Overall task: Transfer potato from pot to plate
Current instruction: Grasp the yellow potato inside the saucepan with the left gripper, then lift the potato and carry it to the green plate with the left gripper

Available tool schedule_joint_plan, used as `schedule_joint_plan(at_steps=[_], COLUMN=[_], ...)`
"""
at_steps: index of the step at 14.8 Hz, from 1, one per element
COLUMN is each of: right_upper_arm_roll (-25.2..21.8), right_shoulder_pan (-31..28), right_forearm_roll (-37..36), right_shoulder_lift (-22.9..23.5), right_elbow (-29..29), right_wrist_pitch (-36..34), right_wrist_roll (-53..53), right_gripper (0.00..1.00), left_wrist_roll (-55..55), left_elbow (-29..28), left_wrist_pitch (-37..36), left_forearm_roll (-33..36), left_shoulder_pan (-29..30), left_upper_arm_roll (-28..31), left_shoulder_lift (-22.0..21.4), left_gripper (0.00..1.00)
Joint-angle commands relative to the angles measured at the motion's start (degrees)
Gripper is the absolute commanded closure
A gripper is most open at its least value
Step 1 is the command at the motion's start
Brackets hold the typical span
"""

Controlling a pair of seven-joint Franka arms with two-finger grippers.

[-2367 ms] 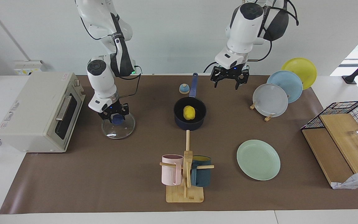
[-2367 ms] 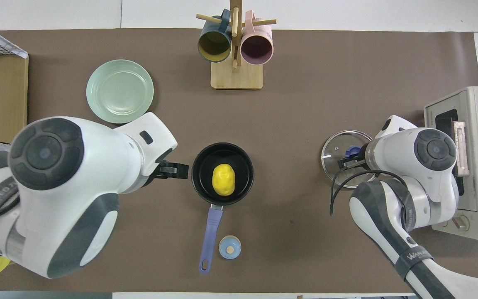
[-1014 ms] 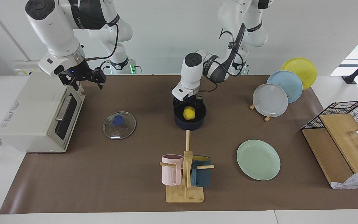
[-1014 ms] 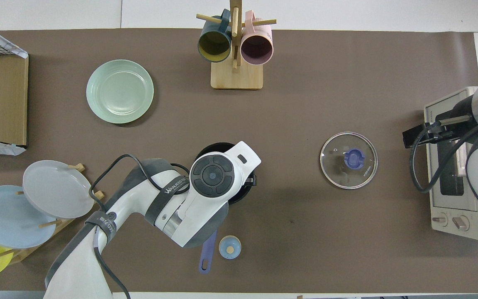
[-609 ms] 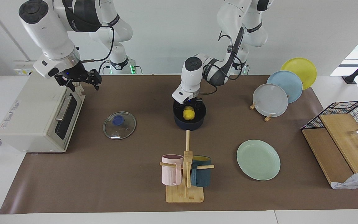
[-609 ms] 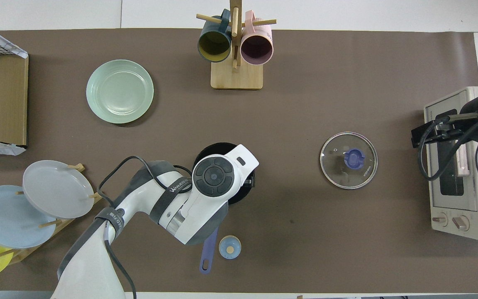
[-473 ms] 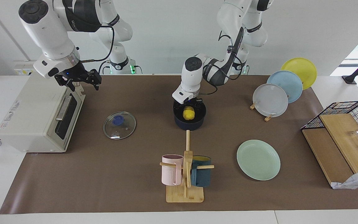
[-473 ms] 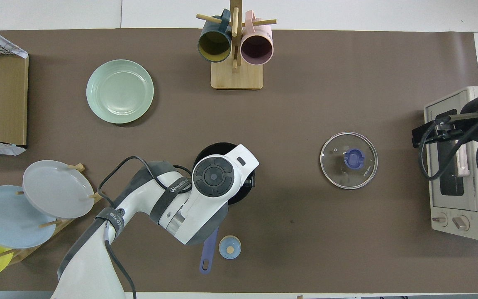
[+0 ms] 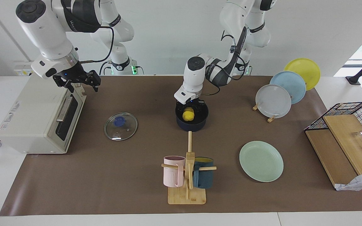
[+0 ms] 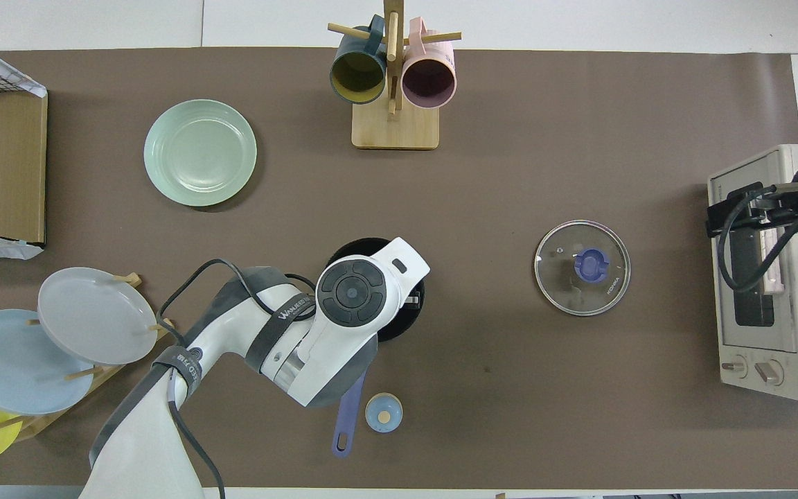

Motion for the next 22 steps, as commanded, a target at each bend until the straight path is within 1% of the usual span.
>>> schedule_joint_plan(at_steps=[1,3,5,7,9,11,13,15,16,18,19,21,22], right_upper_arm_roll=[0.1,-0.9,-1.0,-1.0,-0.8,-0.7,-0.6,-0.4,-0.3,-0.2,-0.2,-0.2,-0.2], right_shoulder_pan=[-0.4,-0.4,-0.4,-0.4,-0.3,-0.4,-0.5,-0.5,-0.5,-0.4,-0.3,-0.4,-0.4], right_forearm_roll=[-0.1,1.2,1.3,1.1,1.1,1.1,1.0,1.0,1.1,1.1,1.1,1.1,1.1], right_shoulder_lift=[0.3,0.3,0.3,0.3,0.3,0.3,0.3,0.3,0.3,0.3,0.3,0.3,0.3], right_elbow=[0.2,0.2,0.9,0.9,0.9,0.9,0.9,0.9,1.0,1.6,1.6,1.6,1.6], right_wrist_pitch=[1.3,0.9,0.5,0.5,0.4,0.4,0.4,0.4,0.4,0.2,0.3,0.6,0.9], right_wrist_roll=[0.9,0.9,1.0,1.2,1.2,1.2,1.2,1.2,1.2,1.3,1.3,1.4,1.4], right_gripper=[0.00,0.00,0.00,0.00,0.00,0.00,0.00,0.00,0.00,0.00,0.00,0.00,0.00], left_wrist_roll=[1.0,1.2,1.6,1.9,5.4,9.7,15.3,25.6,28.4,29.3,29.6,32.0,32.9], left_elbow=[0.1,1.9,5.7,12.2,18.6,23.4,26.6,27.2,27.7,30.1,32.5,36.8,36.8], left_wrist_pitch=[-3.9,-8.0,-14.0,-21.0,-27.4,-31.2,-32.1,-31.2,-29.1,-23.4,-22.2,-21.1,-19.0], left_forearm_roll=[-0.3,-0.3,-1.2,-3.4,-5.5,-6.2,-6.2,-8.6,-8.6,-6.6,-4.7,-3.7,-3.5], left_shoulder_pan=[1.6,2.9,5.4,7.6,12.0,17.1,23.1,29.9,31.3,32.1,33.7,34.6,34.8], left_upper_arm_roll=[0.3,0.3,0.2,0.3,0.3,0.3,0.3,0.3,0.3,0.6,0.5,0.6,0.7], left_shoulder_lift=[-2.5,-4.7,-6.6,-6.9,-6.8,-5.8,-3.5,-1.5,0.3,6.4,9.4,14.9,16.7], left_gripper=[1.00,1.00,1.00,1.00,1.00,1.00,1.00,1.00,1.00,1.00,1.00,1.00,1.00])
